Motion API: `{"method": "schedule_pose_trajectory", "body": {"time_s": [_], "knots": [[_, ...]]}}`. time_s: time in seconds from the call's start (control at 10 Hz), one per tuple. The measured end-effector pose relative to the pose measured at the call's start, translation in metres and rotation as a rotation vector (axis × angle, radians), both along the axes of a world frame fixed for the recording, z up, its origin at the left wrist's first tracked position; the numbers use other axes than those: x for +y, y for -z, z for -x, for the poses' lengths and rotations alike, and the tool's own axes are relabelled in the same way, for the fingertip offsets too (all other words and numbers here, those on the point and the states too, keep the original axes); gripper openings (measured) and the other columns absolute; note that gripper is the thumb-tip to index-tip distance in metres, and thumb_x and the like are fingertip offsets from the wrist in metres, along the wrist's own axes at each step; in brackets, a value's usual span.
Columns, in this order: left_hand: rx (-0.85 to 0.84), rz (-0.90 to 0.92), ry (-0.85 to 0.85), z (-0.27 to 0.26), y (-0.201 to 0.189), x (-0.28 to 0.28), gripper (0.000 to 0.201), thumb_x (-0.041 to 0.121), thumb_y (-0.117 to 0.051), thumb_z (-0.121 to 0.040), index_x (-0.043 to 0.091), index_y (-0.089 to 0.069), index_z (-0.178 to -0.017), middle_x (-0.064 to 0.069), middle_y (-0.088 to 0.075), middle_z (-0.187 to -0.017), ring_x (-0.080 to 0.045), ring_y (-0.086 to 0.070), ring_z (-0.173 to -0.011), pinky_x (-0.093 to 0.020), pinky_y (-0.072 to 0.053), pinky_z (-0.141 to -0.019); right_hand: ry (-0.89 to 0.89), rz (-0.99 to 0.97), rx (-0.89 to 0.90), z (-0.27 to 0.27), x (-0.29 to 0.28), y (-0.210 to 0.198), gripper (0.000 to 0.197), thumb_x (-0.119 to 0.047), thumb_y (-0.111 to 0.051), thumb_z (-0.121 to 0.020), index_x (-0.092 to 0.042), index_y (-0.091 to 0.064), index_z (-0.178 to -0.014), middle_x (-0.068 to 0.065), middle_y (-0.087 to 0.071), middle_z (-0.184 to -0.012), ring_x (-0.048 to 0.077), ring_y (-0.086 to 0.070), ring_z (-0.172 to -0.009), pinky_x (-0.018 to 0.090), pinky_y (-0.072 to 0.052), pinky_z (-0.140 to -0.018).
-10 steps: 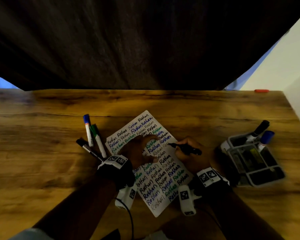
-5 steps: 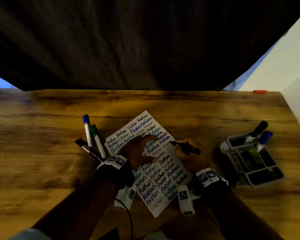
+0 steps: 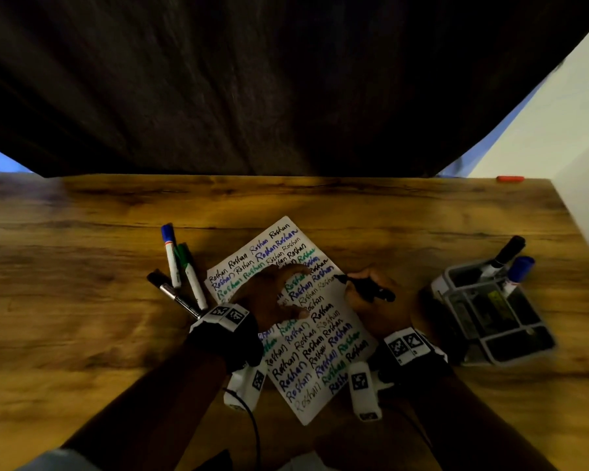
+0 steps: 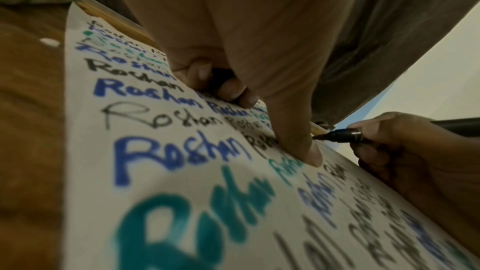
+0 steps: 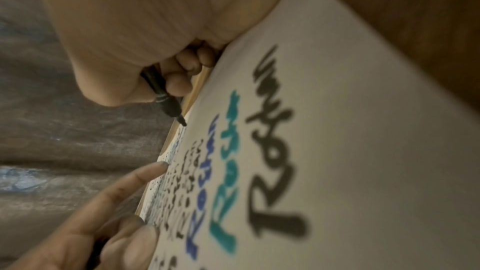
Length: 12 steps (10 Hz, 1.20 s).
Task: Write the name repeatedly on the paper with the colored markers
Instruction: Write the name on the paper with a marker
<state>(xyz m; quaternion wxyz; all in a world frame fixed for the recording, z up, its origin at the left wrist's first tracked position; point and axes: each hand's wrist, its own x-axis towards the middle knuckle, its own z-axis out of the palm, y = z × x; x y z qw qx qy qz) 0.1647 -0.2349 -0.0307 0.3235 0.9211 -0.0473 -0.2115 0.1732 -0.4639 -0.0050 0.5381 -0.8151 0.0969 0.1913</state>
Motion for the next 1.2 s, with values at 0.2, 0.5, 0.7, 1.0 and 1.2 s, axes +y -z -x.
{"method": "schedule_pose_trajectory", "body": {"time_s": [0.2,0.5,0.7,1.0,1.2], "knots": [[-0.019,0.001,0.003,0.0,0.0,-0.001,0.074,0.058,-0.076,-0.078,0.056,-0.034,-0.139,0.003,-0.045,-0.144,-0.025,-0.051,-0.124,-0.038,-0.049,-0.099,-0.037,0.009,-0.123,-0.004,-0.005,0.018,0.027,-0.03,-0.064,-0.089,-0.036,-0.046,-0.072,-0.019,-0.047,-0.076,-0.007,-0.043,-0.067,0.009,-0.04,-0.069],[-0.016,0.025,0.001,0.001,-0.001,-0.002,0.075,0.053,-0.078,-0.079,0.052,-0.036,-0.141,0.001,-0.044,-0.145,-0.026,-0.05,-0.126,-0.043,-0.048,-0.103,0.073,0.043,-0.077,0.0,-0.001,0.013,0.006,-0.032,-0.063,-0.091,-0.027,-0.06,-0.093,0.015,-0.062,-0.123,0.033,-0.057,-0.118,0.016,-0.036,-0.082],[-0.012,0.039,-0.003,0.002,-0.003,-0.002,0.077,0.051,-0.078,-0.08,0.05,-0.034,-0.143,0.001,-0.042,-0.148,-0.026,-0.049,-0.129,-0.044,-0.047,-0.105,0.112,0.075,-0.352,-0.011,-0.007,0.018,0.006,0.002,-0.064,-0.087,0.003,-0.064,-0.093,0.014,-0.067,-0.093,0.006,-0.062,-0.081,0.03,-0.05,-0.084],[-0.033,0.185,-0.156,0.002,-0.002,0.001,0.099,0.021,-0.077,-0.086,0.027,-0.009,-0.157,0.005,-0.058,-0.085,-0.007,-0.058,-0.073,-0.013,-0.043,-0.064,-0.033,-0.084,-0.351,-0.015,-0.02,0.005,0.01,0.0,-0.065,-0.087,-0.008,-0.064,-0.092,0.0,-0.069,-0.092,-0.001,-0.066,-0.085,0.013,-0.05,-0.079],[-0.091,0.484,-0.201,0.015,-0.023,-0.008,0.074,0.005,-0.057,-0.099,0.021,-0.012,-0.155,-0.004,-0.07,-0.099,-0.002,-0.066,-0.086,-0.014,-0.048,-0.077,-0.138,-0.05,-0.35,0.0,-0.017,-0.044,0.013,-0.041,-0.065,-0.087,-0.031,-0.072,-0.083,-0.015,-0.075,-0.079,0.003,-0.07,-0.075,0.03,-0.057,-0.071]]}}
